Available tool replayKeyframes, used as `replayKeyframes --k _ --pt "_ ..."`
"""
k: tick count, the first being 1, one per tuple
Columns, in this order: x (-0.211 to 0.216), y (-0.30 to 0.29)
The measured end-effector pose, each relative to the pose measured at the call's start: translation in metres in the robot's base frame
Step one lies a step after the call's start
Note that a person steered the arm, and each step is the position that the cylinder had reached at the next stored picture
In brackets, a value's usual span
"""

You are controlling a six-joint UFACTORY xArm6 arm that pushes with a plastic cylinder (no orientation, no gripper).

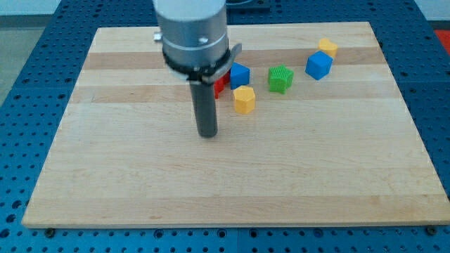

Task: Push the yellow hexagon left to the green star

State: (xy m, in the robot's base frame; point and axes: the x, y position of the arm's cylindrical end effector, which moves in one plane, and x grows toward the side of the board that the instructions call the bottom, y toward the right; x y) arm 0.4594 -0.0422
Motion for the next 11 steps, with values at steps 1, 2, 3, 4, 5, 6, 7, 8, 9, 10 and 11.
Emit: replayKeyframes --k 1,2,3,4,5,6,7,8,9,10,11 --pt "-0.002 0.0" --pt "-0.006 0.01" --pt "-0.035 0.036" --pt "-0.036 0.04" --pt "-0.037 0.047" --pt "-0.045 0.07" --pt "-0.058 0.095" --pt "-0.07 0.117" --pt "-0.08 0.133" --pt "-0.085 0.139" --pt "-0.091 0.139"
